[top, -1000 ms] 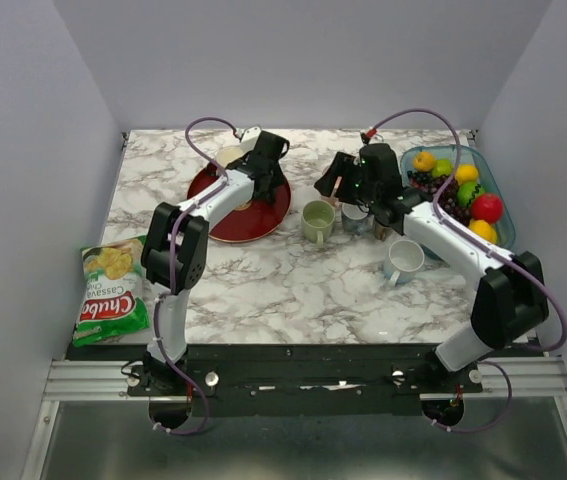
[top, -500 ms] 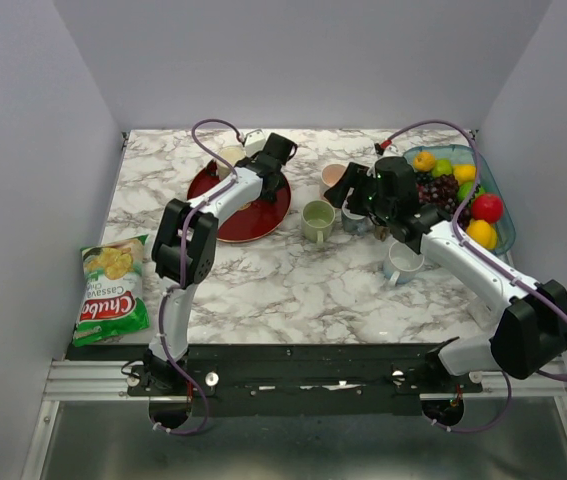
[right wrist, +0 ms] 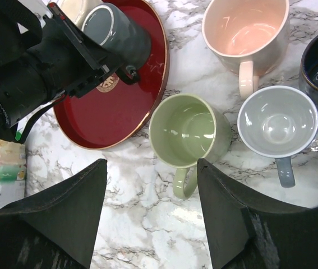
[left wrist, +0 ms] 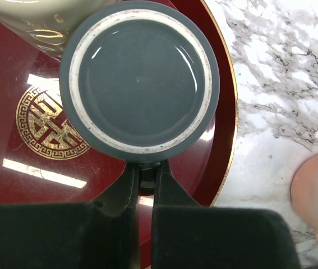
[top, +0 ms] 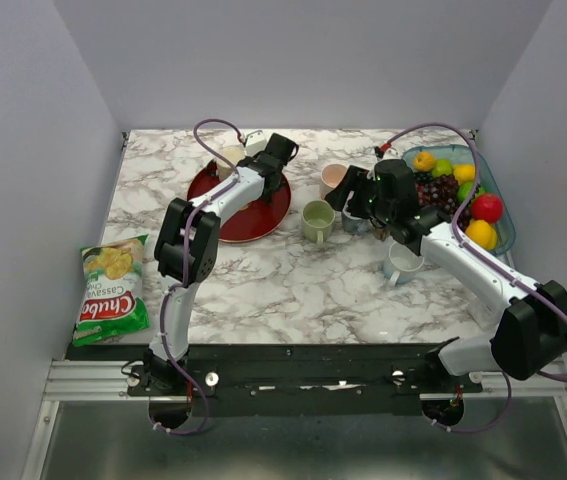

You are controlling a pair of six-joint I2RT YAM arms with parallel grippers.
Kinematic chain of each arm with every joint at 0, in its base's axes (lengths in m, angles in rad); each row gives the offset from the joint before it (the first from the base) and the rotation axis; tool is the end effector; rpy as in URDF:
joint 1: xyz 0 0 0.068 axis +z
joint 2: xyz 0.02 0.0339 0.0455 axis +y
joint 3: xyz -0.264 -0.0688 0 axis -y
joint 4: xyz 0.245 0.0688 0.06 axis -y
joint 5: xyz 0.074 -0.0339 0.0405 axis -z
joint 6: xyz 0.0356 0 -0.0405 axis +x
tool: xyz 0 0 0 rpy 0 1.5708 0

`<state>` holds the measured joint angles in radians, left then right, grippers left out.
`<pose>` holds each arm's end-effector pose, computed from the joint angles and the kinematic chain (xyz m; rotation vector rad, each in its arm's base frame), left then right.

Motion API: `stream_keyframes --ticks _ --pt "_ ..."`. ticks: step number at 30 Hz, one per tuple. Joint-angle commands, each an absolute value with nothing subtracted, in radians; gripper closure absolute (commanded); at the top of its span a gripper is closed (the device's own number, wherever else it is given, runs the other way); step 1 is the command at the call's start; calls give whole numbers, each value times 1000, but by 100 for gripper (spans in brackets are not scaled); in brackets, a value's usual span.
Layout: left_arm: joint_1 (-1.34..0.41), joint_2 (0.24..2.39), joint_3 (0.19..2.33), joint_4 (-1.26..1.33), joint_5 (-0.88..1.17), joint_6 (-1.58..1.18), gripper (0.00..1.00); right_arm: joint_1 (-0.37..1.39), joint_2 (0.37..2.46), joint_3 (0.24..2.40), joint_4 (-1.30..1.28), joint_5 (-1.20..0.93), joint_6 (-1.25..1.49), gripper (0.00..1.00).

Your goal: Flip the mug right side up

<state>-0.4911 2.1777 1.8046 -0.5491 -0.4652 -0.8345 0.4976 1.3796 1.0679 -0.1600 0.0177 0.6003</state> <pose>0.4348 -0.2144 0.2126 -0.5875 2.2898 -0.0474 0.2807 0.1517 0.3049 0.1197 2.1055 0.6581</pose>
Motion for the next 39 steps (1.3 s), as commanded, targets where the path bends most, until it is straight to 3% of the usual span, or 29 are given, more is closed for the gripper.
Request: stream_keyframes --ticks 1,5,9,20,32,39 --pt "-492 2189 1827 -546 -477 -808 100 500 1348 1052 -176 43 595 27" --pt "-491 2168 1810 -531 -453 -793 100 500 1342 1048 -181 26 604 25" --pt "-492 2099 1778 -500 -430 -767 100 500 1330 1039 -181 6 618 1" --pt "-469 1830 1556 -354 -258 -775 100 500 1299 993 -72 -196 698 1" --pt "-407 1599 1352 -121 149 -928 100 502 1301 842 280 -385 1011 7" --pt "-397 1476 1214 232 400 -1127 100 503 1307 830 419 -449 1130 7"
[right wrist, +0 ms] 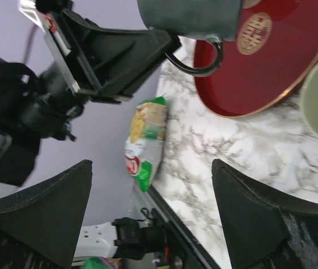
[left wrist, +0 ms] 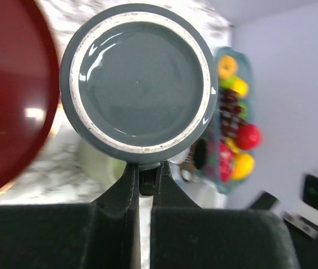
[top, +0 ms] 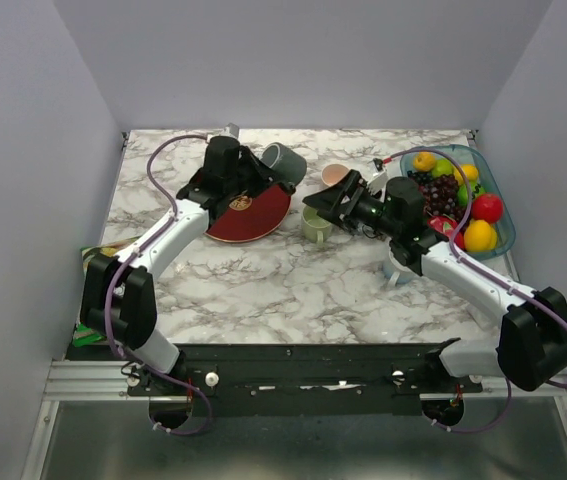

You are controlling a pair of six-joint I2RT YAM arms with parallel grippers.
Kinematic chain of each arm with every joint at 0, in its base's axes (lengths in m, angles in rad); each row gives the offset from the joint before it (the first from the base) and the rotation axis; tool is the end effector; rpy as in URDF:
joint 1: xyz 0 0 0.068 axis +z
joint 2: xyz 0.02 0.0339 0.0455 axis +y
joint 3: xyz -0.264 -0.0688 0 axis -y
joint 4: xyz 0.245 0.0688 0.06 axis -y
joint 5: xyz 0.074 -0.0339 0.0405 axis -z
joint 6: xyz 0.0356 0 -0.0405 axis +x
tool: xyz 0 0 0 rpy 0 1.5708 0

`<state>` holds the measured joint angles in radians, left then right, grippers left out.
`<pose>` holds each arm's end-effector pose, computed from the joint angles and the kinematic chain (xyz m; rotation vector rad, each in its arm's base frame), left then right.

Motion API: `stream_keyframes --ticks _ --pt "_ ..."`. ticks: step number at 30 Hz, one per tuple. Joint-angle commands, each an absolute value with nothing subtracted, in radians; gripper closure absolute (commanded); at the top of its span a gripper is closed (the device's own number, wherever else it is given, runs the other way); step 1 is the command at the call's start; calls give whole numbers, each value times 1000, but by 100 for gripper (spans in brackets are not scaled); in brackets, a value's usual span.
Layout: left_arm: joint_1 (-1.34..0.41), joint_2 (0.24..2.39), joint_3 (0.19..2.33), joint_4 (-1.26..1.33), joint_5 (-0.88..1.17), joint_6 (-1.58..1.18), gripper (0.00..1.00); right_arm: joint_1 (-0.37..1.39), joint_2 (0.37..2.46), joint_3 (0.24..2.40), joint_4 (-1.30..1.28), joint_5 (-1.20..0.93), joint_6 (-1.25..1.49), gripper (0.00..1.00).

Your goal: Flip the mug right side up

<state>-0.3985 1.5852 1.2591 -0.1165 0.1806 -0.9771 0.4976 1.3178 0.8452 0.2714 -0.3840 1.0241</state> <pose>0.3419 -0.1509 0.3091 -0.4991 2.1119 -1.0217 0.2610 0.1569 0.2896 0.2108 1.9851 1.3877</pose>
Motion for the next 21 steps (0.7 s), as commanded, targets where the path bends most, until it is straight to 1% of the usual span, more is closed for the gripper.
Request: stream_keyframes --ticks 1,4,6,9,14,21 --pt "-397 1464 1201 268 414 -1149 100 503 1307 841 419 -457 1140 7" --pt "-397 1418 1146 423 457 -1236 100 505 1295 889 321 -456 1134 6" --pt "-397 1384 1103 547 472 -1300 100 505 1270 887 318 -433 1146 6" --pt "-400 1352 1066 651 485 -1371 100 505 1233 879 337 -397 1166 6" --pt "-411 1327 1048 704 515 -1420 100 505 1193 865 504 -379 1181 8" --pt "-445 1318 1042 775 523 -1447 100 503 1229 974 512 -419 1175 11"
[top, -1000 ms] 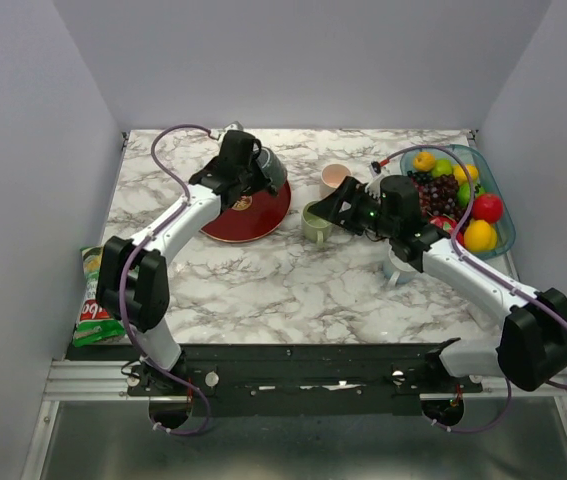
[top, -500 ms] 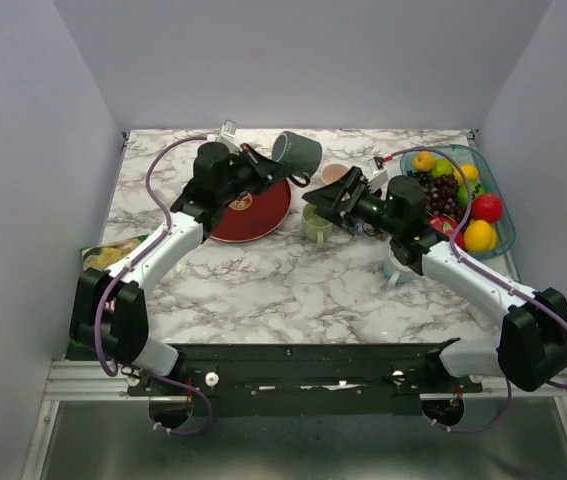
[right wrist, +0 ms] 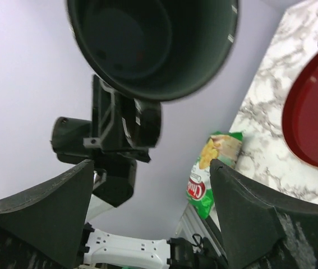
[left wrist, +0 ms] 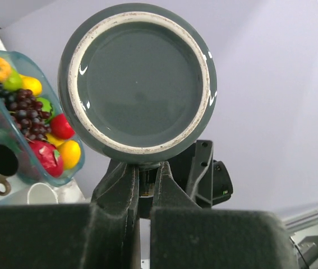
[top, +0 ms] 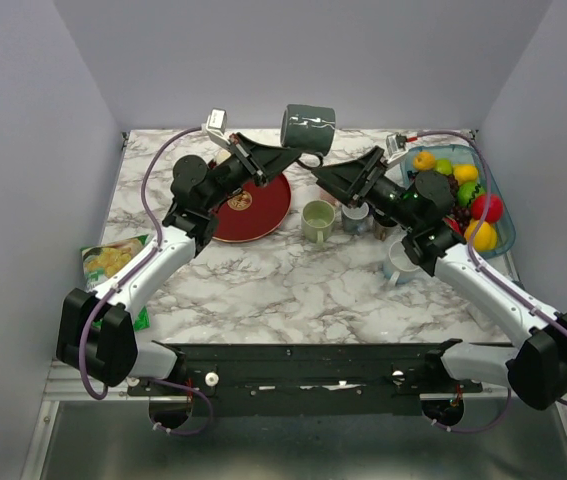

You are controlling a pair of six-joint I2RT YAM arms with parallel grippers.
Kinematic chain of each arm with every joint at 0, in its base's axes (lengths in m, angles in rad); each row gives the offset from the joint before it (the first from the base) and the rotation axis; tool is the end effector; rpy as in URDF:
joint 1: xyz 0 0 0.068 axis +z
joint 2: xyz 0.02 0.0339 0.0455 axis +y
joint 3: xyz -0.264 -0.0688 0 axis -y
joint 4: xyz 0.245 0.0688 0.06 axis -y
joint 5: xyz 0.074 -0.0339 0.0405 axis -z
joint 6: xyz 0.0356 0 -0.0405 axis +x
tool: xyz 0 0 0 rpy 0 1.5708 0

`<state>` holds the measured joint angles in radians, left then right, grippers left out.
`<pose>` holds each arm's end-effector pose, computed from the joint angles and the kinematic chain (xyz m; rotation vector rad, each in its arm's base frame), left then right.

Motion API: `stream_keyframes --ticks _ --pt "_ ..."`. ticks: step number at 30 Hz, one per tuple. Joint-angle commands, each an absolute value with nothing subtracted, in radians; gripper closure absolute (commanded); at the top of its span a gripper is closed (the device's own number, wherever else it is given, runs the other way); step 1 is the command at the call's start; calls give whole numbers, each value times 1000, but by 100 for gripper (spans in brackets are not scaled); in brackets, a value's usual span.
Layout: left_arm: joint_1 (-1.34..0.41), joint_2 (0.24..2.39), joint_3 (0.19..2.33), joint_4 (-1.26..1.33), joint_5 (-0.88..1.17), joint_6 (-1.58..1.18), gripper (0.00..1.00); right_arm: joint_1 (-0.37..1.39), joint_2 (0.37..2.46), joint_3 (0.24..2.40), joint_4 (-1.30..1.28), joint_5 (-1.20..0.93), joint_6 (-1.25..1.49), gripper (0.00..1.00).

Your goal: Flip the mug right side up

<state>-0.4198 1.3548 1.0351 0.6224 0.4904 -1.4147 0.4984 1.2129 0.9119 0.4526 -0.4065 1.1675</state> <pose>0.2812 -0.1439 0.3827 -0.2638 1.5418 -1.8241 0.2434 0.1485 0.3616 0.1639 1.6501 1.6127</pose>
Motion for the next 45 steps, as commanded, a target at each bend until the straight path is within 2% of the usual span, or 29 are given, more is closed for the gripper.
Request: stream_keyframes --ticks 1,3,6,9,10,12,13,15,16,20,23,24,26,27,28,29,33,37,41,45 --pt "-451 1319 1045 770 523 -1444 100 505 1235 986 517 -425 1181 12" --pt "-466 1324 1043 793 522 -1442 100 505 1249 986 548 -422 1204 15" --pt "-480 1324 1039 804 522 -1442 100 505 1262 974 598 -414 1242 24" --pt "-483 1319 1031 811 520 -1443 100 506 1272 965 626 -413 1259 39" --pt "-485 1318 1029 810 522 -1443 100 505 1270 962 632 -405 1262 49" --pt "-488 1315 1022 815 522 -1443 100 505 1264 945 637 -394 1267 62" --pt "-488 1313 1020 815 522 -1442 100 505 1261 940 638 -379 1267 75" --pt "-491 1312 1012 815 522 -1442 100 505 1250 925 630 -361 1262 89" --pt "-491 1309 1011 813 522 -1440 100 505 1240 920 627 -341 1258 99" --pt "-491 1310 1006 804 534 -1428 100 505 1213 917 574 -301 1203 99" --pt "-491 1308 1011 782 549 -1408 75 505 1177 923 511 -267 1131 99" --pt "-491 1307 1014 760 566 -1379 53 505 1166 926 483 -253 1109 99" --pt "-489 1301 1017 727 584 -1332 33 505 1122 936 398 -210 1034 99" --pt "-491 1292 1014 675 600 -1266 16 505 1105 939 365 -198 1005 99" --pt "-488 1286 1014 634 609 -1222 6 505 1085 943 330 -174 974 99" --pt "-486 1278 1015 588 617 -1182 2 505 1066 951 254 -158 912 99" --pt "-469 1209 1015 273 594 -947 1 505 919 954 17 -37 735 99" --pt "-457 1135 1031 7 435 -734 1 505 809 933 -216 99 589 99" --pt "-446 1098 1066 -159 235 -582 1 506 767 902 -417 106 508 99" --pt "-437 1112 1106 -250 151 -532 1 508 776 829 -479 74 514 99"
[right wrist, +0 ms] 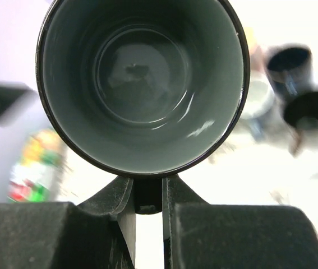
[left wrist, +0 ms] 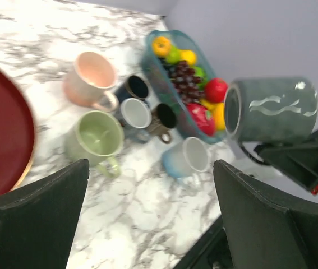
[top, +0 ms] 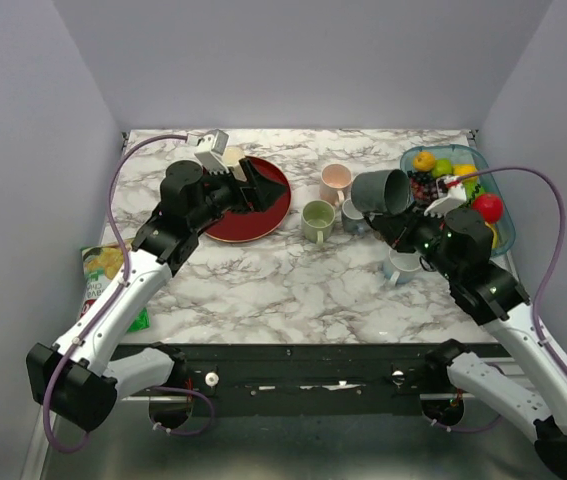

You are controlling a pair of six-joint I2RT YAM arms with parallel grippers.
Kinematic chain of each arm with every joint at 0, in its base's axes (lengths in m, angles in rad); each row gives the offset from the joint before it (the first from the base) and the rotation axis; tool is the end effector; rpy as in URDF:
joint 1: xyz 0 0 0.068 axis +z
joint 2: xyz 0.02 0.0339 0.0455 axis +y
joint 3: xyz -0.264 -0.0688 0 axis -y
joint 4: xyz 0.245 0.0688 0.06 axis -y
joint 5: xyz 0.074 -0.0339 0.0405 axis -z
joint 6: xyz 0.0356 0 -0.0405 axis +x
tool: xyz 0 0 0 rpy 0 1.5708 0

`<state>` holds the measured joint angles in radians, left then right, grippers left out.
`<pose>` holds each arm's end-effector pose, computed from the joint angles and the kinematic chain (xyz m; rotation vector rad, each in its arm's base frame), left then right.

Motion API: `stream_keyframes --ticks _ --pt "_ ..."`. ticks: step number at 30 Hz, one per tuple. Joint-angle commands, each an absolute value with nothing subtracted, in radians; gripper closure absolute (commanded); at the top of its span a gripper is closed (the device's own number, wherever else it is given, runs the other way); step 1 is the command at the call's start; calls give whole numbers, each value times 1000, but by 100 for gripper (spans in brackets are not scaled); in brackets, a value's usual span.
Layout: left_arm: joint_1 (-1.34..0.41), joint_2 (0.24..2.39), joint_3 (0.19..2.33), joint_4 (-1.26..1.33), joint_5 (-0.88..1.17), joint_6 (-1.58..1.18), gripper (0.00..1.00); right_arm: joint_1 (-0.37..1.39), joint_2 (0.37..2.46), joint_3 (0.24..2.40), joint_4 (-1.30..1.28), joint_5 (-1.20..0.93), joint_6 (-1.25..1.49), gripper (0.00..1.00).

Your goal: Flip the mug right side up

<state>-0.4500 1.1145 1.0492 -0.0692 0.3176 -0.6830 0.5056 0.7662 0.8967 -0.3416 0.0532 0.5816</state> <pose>0.2283 -0.1226 0.3799 0.0412 1.8278 -1.0938 0.1514 0.0816 0.3650 0.1095 1.8384 0.7279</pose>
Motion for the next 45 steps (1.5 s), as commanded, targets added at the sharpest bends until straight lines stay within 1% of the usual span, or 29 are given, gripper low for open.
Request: stream_keyframes --ticks 1,5,8,10,16,21,24,30,31,33,34,36,37,40,42,45 --pt "-436 1118 1114 -259 138 -529 1 512 784 809 -477 66 518 99" --pt "-430 1147 1147 -288 98 -525 1 540 857 726 -465 94 555 99" --pt "-422 1172 1164 -310 89 -525 1 572 931 710 -451 147 578 99" --pt "-419 1184 1166 -318 89 -528 1 594 989 712 -456 196 586 99" --pt "-408 1198 1166 -344 75 -528 1 609 1103 716 -434 254 600 99" --pt "-394 1210 1167 -364 43 -523 1 612 1216 745 -459 258 606 99" --pt "-374 1230 1195 -394 9 -520 1 614 1265 758 -466 271 614 99" --pt "-307 1290 1261 -451 -43 -567 1 615 1296 781 -483 291 600 99" --pt "-286 1299 1269 -460 -76 -593 1 617 1298 782 -489 299 598 90" --pt "-270 1330 1295 -474 -100 -615 1 617 1304 791 -495 301 583 80" --pt "-262 1339 1301 -476 -126 -626 1 618 1315 795 -505 304 580 68" --pt "-244 1371 1318 -474 -138 -663 1 618 1328 802 -515 310 569 61" --pt "-239 1384 1324 -472 -141 -673 1 620 1333 804 -518 308 568 55" --pt "-212 1439 1353 -471 -143 -721 1 621 1345 804 -522 305 563 48" --pt "-192 1478 1374 -471 -143 -753 1 623 1344 802 -519 299 569 46" --pt "-169 1531 1399 -460 -130 -785 1 623 1322 795 -514 291 574 38"
